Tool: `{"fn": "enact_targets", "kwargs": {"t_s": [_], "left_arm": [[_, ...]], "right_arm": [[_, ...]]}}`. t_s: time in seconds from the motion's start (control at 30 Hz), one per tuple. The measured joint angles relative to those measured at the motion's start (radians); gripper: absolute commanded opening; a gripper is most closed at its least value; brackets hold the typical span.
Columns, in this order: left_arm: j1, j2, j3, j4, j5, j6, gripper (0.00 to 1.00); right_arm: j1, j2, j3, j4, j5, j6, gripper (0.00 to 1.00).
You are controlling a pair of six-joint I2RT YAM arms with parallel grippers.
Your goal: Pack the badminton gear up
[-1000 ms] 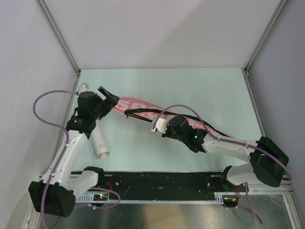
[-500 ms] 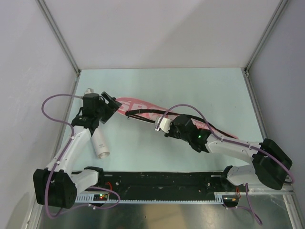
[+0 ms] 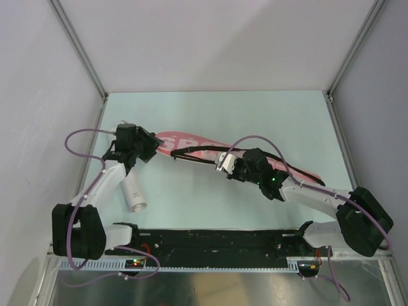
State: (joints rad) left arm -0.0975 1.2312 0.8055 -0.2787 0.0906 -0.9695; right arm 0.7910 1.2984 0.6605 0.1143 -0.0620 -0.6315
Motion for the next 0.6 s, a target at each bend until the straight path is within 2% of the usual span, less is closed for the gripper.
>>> {"fn": "enact_targets", "kwargs": {"t_s": [0.1, 0.17, 0.3, 0.37, 0.47, 0.6], "left_arm": [[0.006, 0.014, 0.000, 0.024, 0.014, -0.019, 0.43], [0.006, 0.028, 0.000, 0.040, 0.035, -0.036, 0.33], [0.008, 0.047, -0.007, 0.079, 0.073, -0.085, 0.06], [0.010, 0.047, -0.018, 0.086, 0.078, -0.110, 0.02], [0.012, 0.045, -0.042, 0.100, 0.084, -0.150, 0.00], [0.012, 0.031, -0.074, 0.106, 0.093, -0.202, 0.00]], "right_arm": [[-0.042, 0.000, -0.006, 0.023, -0.054, -0.009, 0.07], [-0.068, 0.000, -0.008, 0.035, -0.085, -0.008, 0.15], [-0.096, 0.000, -0.008, 0.045, -0.120, 0.018, 0.28], [-0.095, 0.000, -0.008, 0.048, -0.119, 0.048, 0.32], [-0.076, -0.001, -0.008, 0.049, -0.109, 0.143, 0.45], [-0.031, -0.024, -0.008, 0.050, -0.066, 0.358, 0.48]]}}
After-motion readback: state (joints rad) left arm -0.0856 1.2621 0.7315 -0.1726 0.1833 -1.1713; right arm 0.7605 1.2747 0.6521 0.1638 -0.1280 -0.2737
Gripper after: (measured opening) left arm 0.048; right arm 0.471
